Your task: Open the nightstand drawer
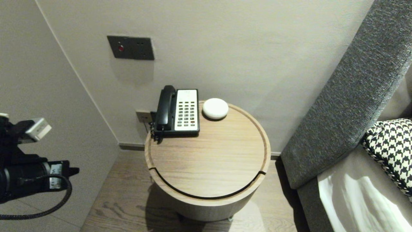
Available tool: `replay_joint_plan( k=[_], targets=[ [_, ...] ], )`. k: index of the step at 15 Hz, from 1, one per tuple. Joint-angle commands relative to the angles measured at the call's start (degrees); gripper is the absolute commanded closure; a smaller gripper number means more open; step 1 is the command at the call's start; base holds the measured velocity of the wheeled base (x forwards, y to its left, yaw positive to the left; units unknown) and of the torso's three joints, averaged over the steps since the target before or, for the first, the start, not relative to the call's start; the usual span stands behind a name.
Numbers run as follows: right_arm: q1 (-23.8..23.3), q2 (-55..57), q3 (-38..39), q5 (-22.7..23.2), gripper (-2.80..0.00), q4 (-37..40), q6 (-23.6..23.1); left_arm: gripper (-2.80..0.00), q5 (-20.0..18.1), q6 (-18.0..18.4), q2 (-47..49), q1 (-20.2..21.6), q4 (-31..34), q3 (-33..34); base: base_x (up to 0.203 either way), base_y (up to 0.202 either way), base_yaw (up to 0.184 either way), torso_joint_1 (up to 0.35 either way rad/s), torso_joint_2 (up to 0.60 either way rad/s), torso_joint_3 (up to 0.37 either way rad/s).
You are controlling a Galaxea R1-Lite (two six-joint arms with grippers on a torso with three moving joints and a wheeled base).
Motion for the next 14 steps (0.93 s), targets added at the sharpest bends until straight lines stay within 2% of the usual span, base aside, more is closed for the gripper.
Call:
replay_joint_plan(
  k=[1, 10, 12, 14],
  targets=[
    [0.0, 0.1, 2.3, 0.0, 0.00, 0.0, 0.0, 0.00, 0.0, 0.0, -5.0, 3.1, 2.1, -2.7, 0.000, 0.000, 0.000, 0.000, 0.00, 0.000],
    [0.0, 0.1, 2.3, -0.1, 0.00, 0.0, 0.0, 0.00, -0.1, 0.1, -24.5, 4.0, 11.1, -2.3, 0.000, 0.000, 0.000, 0.000, 0.00, 0.000],
    [0.0, 0.1, 2.3, 0.0, 0.00, 0.0, 0.0, 0.00, 0.1, -0.1, -29.2, 4.0, 11.2, 1.5, 0.000, 0.000, 0.000, 0.000, 0.00, 0.000],
    [0.0, 0.1, 2.3, 0.0, 0.00, 0.0, 0.0, 0.00, -0.3, -0.2, -35.0, 4.0, 11.1, 8.3, 0.000, 0.000, 0.000, 0.000, 0.00, 0.000]
  ],
)
